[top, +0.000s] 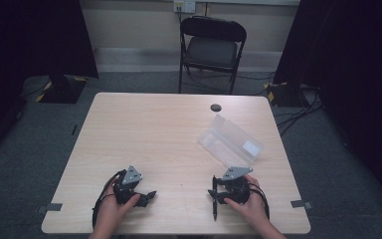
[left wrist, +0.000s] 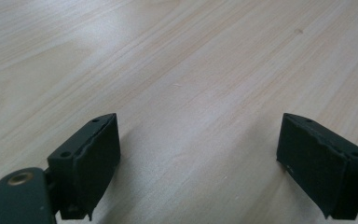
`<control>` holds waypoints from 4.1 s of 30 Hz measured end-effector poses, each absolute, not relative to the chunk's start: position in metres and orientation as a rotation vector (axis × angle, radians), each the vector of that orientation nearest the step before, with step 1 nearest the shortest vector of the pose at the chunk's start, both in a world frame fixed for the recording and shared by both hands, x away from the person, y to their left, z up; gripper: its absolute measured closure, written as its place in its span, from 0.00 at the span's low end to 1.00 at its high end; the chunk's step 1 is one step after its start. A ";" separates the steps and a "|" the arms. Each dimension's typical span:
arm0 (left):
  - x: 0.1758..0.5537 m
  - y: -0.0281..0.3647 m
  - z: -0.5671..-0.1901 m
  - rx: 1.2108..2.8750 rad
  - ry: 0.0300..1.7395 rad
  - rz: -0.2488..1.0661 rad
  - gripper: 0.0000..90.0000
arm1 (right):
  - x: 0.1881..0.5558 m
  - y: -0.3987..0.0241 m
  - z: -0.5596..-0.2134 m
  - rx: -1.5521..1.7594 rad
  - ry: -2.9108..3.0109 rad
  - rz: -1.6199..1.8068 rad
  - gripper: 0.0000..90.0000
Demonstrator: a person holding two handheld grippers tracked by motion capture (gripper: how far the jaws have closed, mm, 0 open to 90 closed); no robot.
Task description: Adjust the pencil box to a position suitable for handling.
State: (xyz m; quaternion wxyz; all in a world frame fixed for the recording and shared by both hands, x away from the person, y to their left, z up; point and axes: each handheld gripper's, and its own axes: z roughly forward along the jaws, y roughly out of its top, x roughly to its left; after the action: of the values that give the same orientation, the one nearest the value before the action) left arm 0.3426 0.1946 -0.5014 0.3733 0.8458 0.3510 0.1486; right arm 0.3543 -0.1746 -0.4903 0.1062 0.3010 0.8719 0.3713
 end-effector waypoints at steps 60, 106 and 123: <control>0.343 0.195 -0.501 2.166 0.899 0.381 0.15 | 0.348 -0.192 -0.491 0.889 2.527 1.069 0.81; 0.342 0.194 -0.501 2.167 0.900 0.383 0.15 | 0.359 -0.196 -0.473 0.982 2.559 1.146 0.90; 0.343 0.194 -0.501 2.166 0.899 0.381 0.14 | 0.366 -0.207 -0.468 1.026 2.533 1.212 0.90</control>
State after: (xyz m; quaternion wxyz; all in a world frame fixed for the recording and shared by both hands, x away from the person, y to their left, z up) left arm 0.3426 0.1945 -0.5015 0.3733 0.8457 0.3511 0.1486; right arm 0.3657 -0.2069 -0.4682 0.0758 0.3421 0.8449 0.4042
